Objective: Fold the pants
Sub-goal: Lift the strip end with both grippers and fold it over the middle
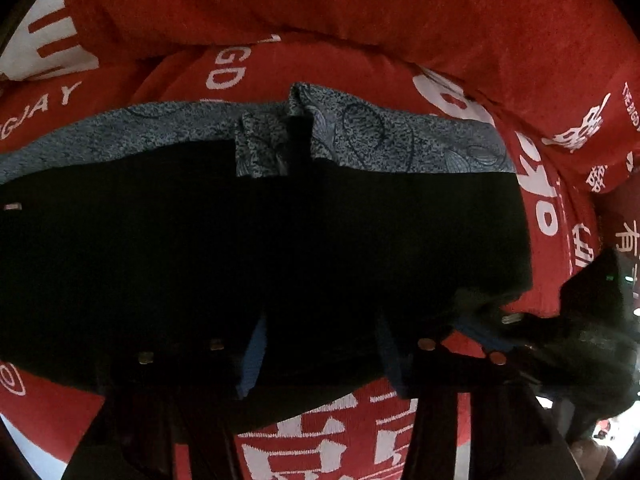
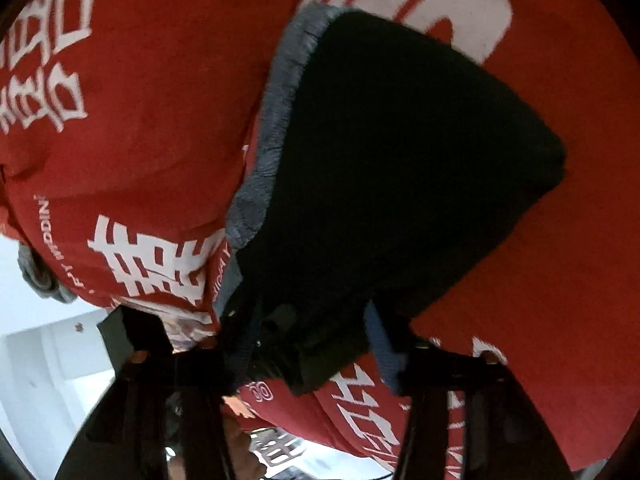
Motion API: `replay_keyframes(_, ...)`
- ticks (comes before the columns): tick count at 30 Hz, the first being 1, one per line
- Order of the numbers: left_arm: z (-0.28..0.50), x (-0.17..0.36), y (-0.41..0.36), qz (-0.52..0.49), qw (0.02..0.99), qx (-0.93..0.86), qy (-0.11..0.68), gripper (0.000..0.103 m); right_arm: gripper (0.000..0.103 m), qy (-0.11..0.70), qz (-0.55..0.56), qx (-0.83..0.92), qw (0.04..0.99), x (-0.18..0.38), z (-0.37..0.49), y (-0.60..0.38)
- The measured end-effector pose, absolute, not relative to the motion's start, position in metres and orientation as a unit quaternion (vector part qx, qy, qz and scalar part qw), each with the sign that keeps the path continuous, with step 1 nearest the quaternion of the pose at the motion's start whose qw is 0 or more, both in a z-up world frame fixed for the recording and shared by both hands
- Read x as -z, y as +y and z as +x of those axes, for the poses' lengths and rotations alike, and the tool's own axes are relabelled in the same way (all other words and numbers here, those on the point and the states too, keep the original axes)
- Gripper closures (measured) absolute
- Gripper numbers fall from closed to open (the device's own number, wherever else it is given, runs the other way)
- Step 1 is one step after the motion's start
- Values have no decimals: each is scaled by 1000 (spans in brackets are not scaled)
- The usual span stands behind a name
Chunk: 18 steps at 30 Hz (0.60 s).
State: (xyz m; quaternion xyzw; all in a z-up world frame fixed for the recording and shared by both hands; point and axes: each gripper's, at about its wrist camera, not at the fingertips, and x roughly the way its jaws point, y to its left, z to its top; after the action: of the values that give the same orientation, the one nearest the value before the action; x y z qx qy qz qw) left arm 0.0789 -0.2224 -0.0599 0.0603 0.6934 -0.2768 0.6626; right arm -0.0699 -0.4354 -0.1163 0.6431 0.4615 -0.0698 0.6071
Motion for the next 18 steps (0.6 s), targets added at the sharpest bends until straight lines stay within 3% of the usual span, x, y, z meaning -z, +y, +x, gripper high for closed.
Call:
replay_keyframes(8, 62, 51, -203, 90, 682, 255, 680, 59, 92, 496, 614, 56, 612, 110, -76, -418)
replay_keyframes(9, 61, 55, -201, 86, 679, 249, 685, 55, 92, 506, 608, 66, 608, 118, -78, -417)
replay_keyframes(11, 62, 51, -197, 89, 693, 226, 678, 36, 92, 507, 615, 69, 601, 124, -81, -418)
replay_keyframes(12, 64, 45, -197, 99, 705, 217, 667, 29, 87, 509, 610, 61, 604, 120, -79, -419)
replay_keyframes(15, 71, 21, -201, 112, 734, 226, 630, 29, 79, 548, 557, 39, 623, 96, -69, -421)
replay_keyframes(18, 85, 8, -219, 119, 746, 235, 612, 29, 79, 535, 503, 23, 678, 57, -56, -432)
